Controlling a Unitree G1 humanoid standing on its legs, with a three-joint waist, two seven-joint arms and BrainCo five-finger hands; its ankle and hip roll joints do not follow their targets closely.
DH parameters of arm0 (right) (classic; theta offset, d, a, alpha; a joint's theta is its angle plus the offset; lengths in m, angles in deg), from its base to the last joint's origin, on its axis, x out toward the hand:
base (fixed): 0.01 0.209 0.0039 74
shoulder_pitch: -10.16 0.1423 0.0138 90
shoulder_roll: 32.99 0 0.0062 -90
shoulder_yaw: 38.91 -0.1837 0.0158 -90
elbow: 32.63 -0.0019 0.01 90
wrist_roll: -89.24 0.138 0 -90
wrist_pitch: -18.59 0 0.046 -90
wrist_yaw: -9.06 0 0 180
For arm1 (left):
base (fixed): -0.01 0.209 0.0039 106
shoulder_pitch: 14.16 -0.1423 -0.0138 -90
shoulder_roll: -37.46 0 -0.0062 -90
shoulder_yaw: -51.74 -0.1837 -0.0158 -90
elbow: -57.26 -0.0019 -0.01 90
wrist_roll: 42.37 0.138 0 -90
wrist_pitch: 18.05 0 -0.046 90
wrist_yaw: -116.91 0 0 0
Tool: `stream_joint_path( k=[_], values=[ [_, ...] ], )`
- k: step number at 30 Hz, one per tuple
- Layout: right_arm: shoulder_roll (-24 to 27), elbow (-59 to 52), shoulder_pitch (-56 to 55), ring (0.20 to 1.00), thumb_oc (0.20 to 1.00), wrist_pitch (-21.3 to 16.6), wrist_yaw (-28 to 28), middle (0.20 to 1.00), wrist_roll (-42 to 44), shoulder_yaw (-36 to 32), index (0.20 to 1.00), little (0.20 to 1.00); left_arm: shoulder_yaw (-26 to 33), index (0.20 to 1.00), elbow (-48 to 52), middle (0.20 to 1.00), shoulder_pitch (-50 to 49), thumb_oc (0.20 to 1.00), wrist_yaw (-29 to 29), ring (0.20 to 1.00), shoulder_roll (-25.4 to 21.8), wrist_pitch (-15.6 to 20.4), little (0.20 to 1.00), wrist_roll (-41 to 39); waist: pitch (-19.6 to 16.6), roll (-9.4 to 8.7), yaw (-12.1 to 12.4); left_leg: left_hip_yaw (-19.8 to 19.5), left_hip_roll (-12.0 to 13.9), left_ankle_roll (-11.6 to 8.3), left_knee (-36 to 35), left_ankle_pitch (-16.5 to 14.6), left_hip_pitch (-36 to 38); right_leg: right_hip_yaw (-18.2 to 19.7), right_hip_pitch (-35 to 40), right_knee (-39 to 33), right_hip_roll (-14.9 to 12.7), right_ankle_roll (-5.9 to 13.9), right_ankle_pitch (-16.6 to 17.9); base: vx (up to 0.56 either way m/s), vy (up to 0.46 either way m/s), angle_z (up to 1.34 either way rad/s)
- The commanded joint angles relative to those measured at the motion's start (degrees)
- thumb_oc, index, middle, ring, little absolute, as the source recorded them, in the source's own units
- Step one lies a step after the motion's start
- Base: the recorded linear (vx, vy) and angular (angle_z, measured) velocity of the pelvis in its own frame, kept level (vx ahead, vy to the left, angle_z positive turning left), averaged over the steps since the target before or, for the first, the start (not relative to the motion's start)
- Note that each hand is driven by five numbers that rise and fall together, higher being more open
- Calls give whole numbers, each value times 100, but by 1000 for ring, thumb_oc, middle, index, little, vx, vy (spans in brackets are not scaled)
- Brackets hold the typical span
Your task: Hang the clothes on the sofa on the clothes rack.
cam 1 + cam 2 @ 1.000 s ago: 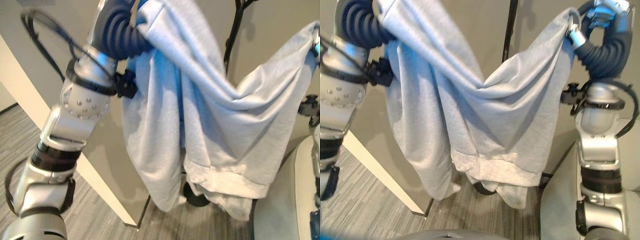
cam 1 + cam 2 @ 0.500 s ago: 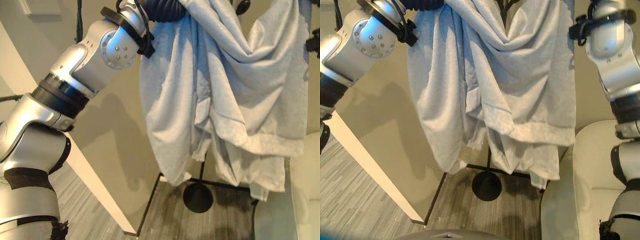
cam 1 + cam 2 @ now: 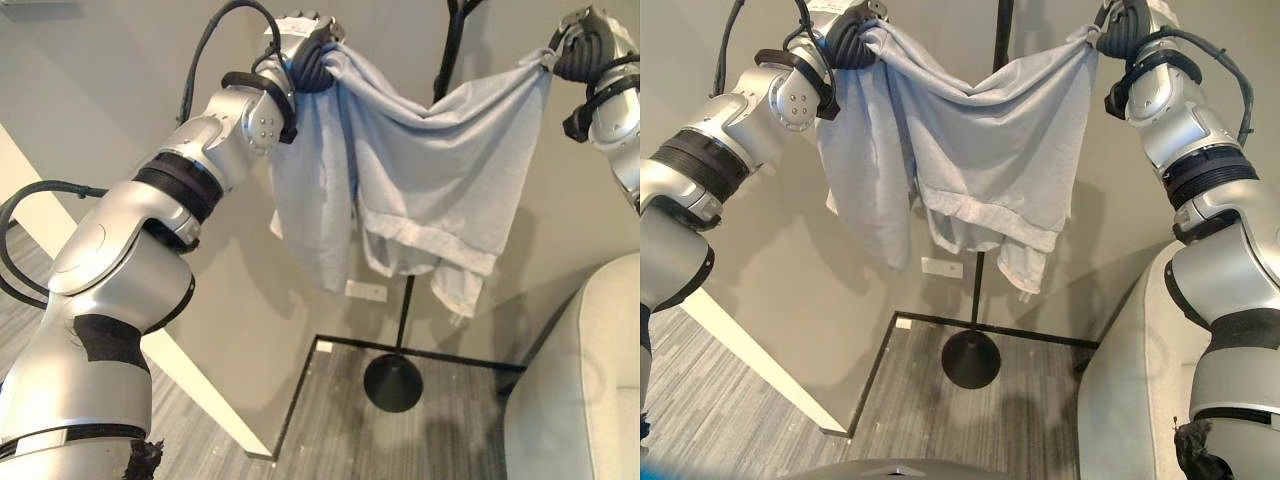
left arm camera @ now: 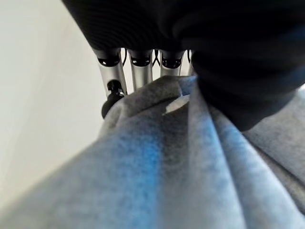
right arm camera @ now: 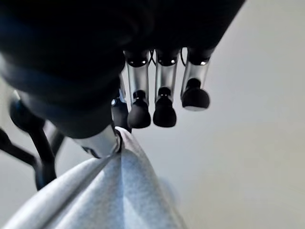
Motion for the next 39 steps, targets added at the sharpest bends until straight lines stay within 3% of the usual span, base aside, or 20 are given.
stream_joint_path(
  k=[1, 6, 10, 32, 38, 39],
  values=[
    [163, 548, 1052, 200, 200, 90, 95, 200, -615, 407, 200, 200, -26, 200, -676, 200, 706, 200, 11, 200, -134, -129, 200, -45, 320, -105, 24, -106, 189, -353, 33, -105, -45, -160, -201, 61, -293, 568, 144, -83, 1, -1],
    [-239, 1607, 1032, 200, 200, 384, -182, 200, -1975, 1107, 200, 200, -250, 200, -1211, 200, 772, 200, -151, 200, 160, -169, 200, 237, 526, -27, 9, -171, 146, -331, 33, 13, -338, -161, -445, 63, -302, 548, 207, -84, 4, 1],
    [-449, 1765, 915, 200, 200, 390, -262, 200, -2265, 1187, 200, 200, -251, 200, -1326, 200, 831, 200, -194, 200, 293, -189, 200, 329, 577, 9, 24, -213, 100, -310, 33, 27, -392, -153, -477, 65, -328, 543, 211, -26, 9, 6],
    [-1044, 1588, -170, 200, 200, 259, -413, 200, -2355, 712, 200, 200, 157, 200, -1073, 200, 630, 200, -398, 200, 830, -84, 200, 325, 619, 103, 81, -233, 33, -244, 33, -30, -391, -142, -467, 61, -373, 532, 165, -1, 0, 0],
    [-810, 1089, 0, 200, 200, 224, -31, 200, -1992, 439, 200, 200, 270, 200, -789, 200, 676, 200, -181, 200, 515, -122, 200, 247, 602, 102, 66, -233, 34, -235, 33, -31, -392, -130, -464, 61, -362, 538, 156, 0, 0, 0],
    [-558, 575, -49, 200, 200, 194, 209, 200, -1724, 144, 200, 200, 378, 200, -434, 200, 598, 200, -88, 200, 231, -129, 200, 192, 582, 109, 56, -231, 32, -227, 33, -50, -378, -124, -451, 61, -359, 542, 151, 0, 0, 0]
  ],
)
